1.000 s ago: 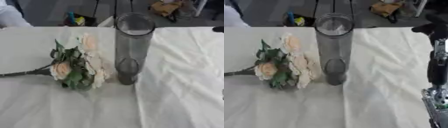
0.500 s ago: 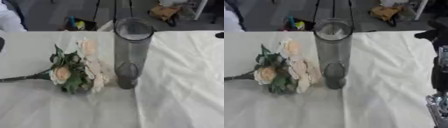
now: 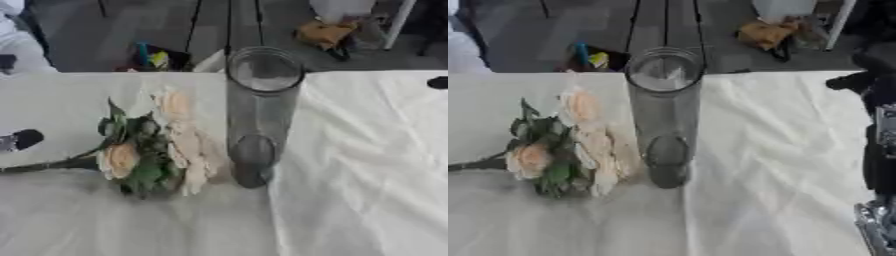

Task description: Arrange flowers into the vase.

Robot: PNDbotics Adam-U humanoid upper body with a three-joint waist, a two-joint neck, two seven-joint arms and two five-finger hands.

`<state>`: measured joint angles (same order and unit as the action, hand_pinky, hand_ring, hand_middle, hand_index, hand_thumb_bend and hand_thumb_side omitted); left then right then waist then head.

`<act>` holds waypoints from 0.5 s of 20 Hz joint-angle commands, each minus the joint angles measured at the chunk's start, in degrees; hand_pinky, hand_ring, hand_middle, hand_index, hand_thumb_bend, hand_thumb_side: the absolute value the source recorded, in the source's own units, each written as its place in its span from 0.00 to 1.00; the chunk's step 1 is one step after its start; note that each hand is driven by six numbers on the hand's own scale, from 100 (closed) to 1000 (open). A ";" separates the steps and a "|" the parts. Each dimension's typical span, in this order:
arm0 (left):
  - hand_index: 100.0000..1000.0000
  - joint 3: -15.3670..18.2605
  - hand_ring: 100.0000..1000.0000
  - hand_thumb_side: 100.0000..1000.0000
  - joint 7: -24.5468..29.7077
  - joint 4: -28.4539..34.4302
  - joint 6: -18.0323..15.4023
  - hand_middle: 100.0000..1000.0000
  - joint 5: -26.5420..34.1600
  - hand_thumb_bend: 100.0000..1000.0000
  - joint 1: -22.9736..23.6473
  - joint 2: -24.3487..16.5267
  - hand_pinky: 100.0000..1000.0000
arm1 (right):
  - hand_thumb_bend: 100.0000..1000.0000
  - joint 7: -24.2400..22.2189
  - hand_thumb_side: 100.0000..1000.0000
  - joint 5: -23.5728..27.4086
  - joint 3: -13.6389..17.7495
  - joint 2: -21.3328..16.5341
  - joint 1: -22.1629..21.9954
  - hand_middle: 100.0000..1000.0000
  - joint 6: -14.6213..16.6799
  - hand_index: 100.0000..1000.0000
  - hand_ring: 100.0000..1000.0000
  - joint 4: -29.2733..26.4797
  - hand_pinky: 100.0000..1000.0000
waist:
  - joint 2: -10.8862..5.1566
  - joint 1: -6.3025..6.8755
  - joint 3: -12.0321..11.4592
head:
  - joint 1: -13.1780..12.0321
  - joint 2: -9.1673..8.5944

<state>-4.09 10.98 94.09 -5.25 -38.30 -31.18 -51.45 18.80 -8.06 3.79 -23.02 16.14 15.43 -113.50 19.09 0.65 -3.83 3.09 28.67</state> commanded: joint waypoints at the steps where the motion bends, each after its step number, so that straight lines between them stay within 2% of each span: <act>1: 1.00 -1.54 0.81 0.75 2.66 -1.93 -0.77 0.82 -2.70 0.75 -2.04 -2.35 0.78 | 0.00 -0.45 1.00 0.50 -0.08 -1.38 0.61 0.48 0.13 0.80 0.61 -1.10 0.75 | -0.11 1.09 0.20 | -0.23 -0.83; 2: 1.00 -2.03 0.81 0.77 3.49 -2.44 -0.97 0.82 -3.53 0.70 -2.47 -2.15 0.78 | 0.00 -0.50 1.00 0.55 -0.11 -1.36 0.61 0.48 0.12 0.80 0.61 -1.10 0.75 | -0.13 1.10 0.29 | -0.28 -0.85; 10: 0.98 -4.20 0.79 0.73 9.82 -4.52 -1.75 0.80 -10.10 0.69 -4.99 0.13 0.77 | 0.00 -0.87 1.00 0.82 -0.28 -1.18 0.60 0.48 0.07 0.80 0.61 -1.10 0.75 | -0.17 0.99 0.55 | -0.54 -0.92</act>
<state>-8.30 19.85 89.43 -6.86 -47.29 -35.22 -50.24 18.21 -7.60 3.44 -23.02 16.15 15.43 -113.50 19.09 0.86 -3.26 2.76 28.44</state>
